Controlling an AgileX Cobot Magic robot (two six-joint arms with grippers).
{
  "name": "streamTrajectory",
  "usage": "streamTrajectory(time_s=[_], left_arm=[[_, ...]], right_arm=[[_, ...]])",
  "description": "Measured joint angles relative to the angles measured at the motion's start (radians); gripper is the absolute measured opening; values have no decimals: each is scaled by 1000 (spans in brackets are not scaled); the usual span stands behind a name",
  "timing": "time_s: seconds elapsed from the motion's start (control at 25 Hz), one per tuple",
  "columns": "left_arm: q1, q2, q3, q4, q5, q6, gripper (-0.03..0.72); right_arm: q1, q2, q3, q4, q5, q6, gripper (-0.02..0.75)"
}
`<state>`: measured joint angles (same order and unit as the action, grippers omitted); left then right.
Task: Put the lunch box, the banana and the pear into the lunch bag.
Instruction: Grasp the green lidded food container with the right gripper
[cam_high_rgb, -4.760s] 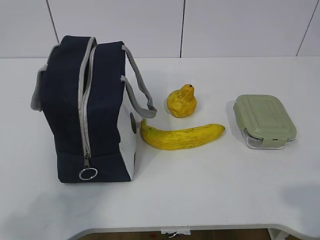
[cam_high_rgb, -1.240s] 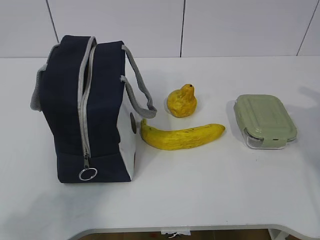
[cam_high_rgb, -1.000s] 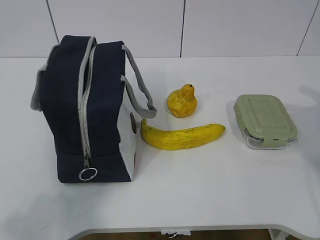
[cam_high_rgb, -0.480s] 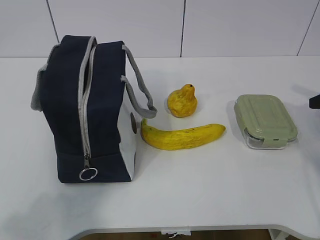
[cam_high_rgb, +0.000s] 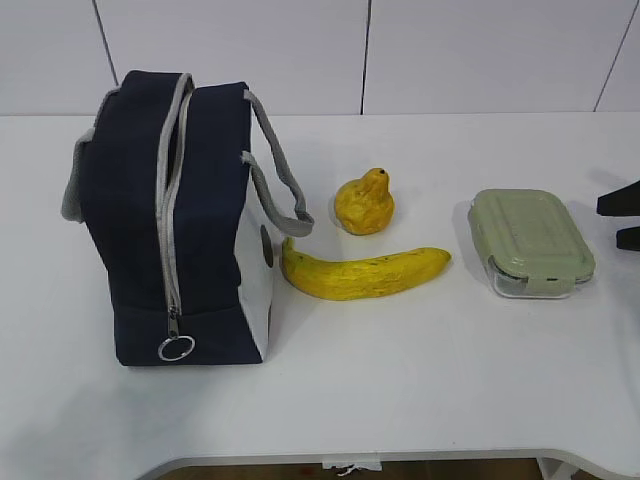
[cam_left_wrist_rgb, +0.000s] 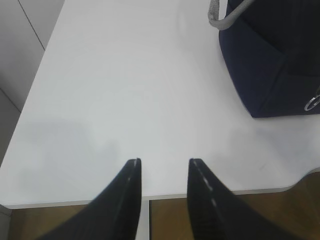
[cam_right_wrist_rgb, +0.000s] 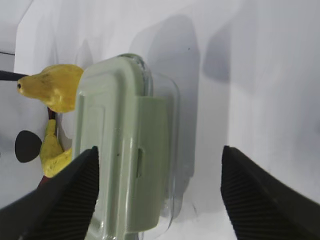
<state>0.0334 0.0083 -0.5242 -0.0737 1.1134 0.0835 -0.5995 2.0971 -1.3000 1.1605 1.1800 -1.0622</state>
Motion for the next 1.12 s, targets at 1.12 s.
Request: streamTrajectory(time_s=[1.12], left_arm=[[0,0,0,0,-2,0,240]], right_arm=[[139,81,-10,45,-6,-22,580]])
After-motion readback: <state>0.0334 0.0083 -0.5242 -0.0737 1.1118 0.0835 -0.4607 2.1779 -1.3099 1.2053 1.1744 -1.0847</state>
